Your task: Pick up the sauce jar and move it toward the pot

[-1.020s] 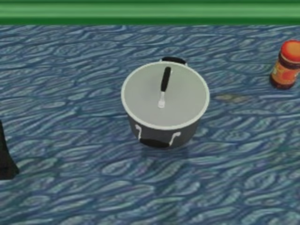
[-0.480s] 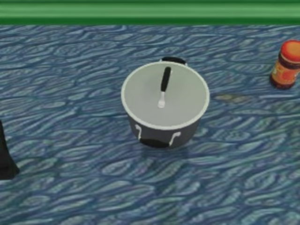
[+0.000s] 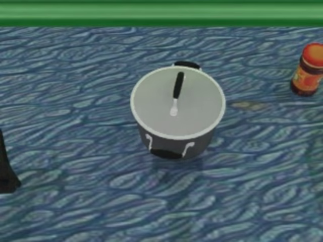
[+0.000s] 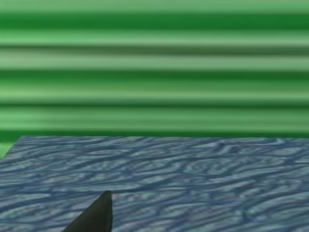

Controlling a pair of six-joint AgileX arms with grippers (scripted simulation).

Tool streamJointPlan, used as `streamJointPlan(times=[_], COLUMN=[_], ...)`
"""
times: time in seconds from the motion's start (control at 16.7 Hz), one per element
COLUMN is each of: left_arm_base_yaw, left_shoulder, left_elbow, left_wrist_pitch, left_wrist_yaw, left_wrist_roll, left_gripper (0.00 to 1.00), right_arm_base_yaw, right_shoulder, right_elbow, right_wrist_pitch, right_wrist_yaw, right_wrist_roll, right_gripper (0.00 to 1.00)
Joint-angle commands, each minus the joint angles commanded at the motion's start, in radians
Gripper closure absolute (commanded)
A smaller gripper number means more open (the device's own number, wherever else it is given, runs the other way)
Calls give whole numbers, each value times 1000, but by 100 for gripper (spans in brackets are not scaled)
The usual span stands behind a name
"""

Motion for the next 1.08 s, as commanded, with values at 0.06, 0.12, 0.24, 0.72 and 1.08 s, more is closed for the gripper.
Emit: streamJointPlan(times=[0.06,0.12,0.24,0.72,1.08], left_arm_base_yaw=[0,0,0,0,0], left_shoulder=[0,0,0,0,0], left_elbow=[0,0,0,0,0], left_wrist_pitch=[0,0,0,0,0], left_wrist_yaw=[0,0,0,0,0], left_wrist_roll=[0,0,0,0,0], left_gripper=[0,0,0,0,0], right_arm_base_yaw=[1,2,5,15,10], right_shoulder=[102,199,378,791,804], right_elbow=[93,185,361,821,835], right_wrist_pitch=[-49,-94,-170,-303,-305], right_wrist_yaw=[-6,-13,-26,-62,-62], right_wrist_roll=[-26,-52,-100,-226,-230], right_gripper=[0,0,0,0,0])
